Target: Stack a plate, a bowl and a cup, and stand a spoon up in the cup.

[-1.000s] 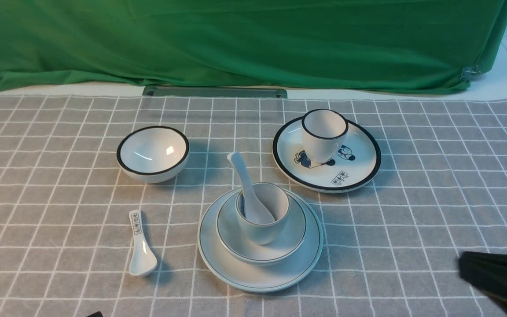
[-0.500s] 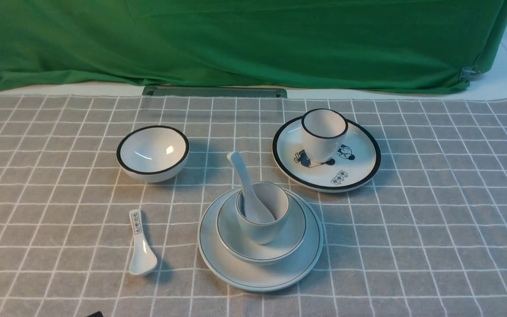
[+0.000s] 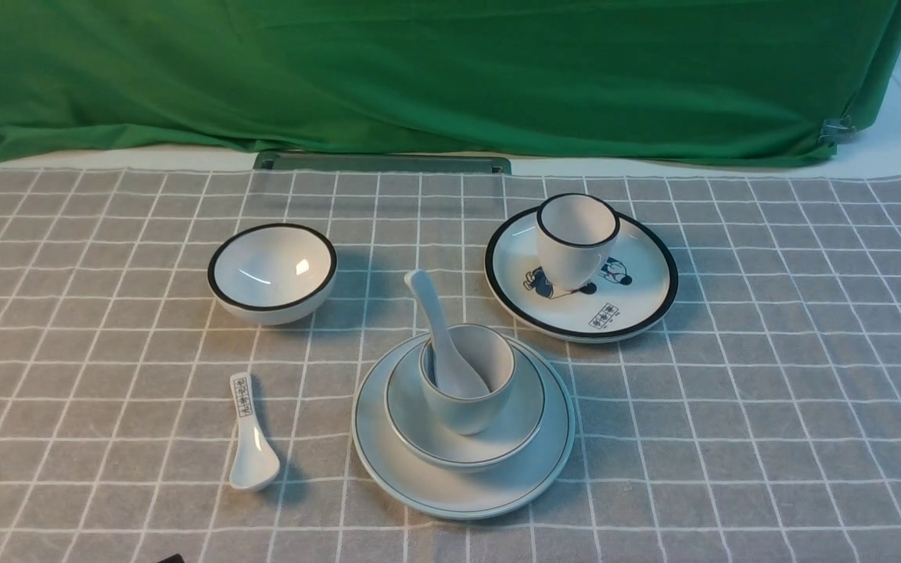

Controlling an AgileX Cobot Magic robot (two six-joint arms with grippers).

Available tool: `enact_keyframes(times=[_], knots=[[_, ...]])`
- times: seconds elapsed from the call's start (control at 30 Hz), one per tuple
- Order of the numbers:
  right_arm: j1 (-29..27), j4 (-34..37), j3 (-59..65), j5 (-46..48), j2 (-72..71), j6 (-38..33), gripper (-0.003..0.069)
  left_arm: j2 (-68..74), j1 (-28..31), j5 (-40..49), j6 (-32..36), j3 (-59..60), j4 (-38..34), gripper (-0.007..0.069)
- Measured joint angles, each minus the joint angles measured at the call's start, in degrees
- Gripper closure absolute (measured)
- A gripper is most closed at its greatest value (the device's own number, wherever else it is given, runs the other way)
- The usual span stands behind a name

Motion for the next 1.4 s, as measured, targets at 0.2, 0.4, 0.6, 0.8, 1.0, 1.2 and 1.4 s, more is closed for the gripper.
enact_keyframes(times=[0.2, 0.4, 0.6, 0.8, 1.0, 1.2, 1.4], knots=[[0.0, 0.0, 0.0, 0.0, 0.0, 0.0, 0.0611, 0.0, 0.0, 0.0, 0.0, 0.0, 0.0, 0.0613], [0.0, 0.0, 0.0, 0.0, 0.0, 0.0, 0.0595, 0.0, 0.0, 0.0, -0.3, 0.0, 0.0, 0.0613], [0.0, 0.0, 0.0, 0.0, 0.0, 0.0, 0.0589, 0.0, 0.4, -0.3, 0.0, 0.0, 0.0, 0.0613], [0.0, 0.0, 0.0, 0.1, 0.0, 0.0, 0.0573, 0.0, 17.6, -7.5, 1.1, 0.0, -3.6, 0.0613], [0.0, 0.0, 0.0, 0.2, 0.0, 0.0, 0.0571, -2.7, 36.0, -0.1, 1.1, 0.0, -8.4, 0.0613], [0.0, 0.0, 0.0, 0.2, 0.0, 0.1, 0.057, -5.8, 39.6, 10.2, 0.6, 0.0, -8.9, 0.0613], [0.0, 0.0, 0.0, 0.1, 0.0, 0.1, 0.057, -5.8, 39.6, 10.3, 0.5, 0.0, -9.2, 0.0613]])
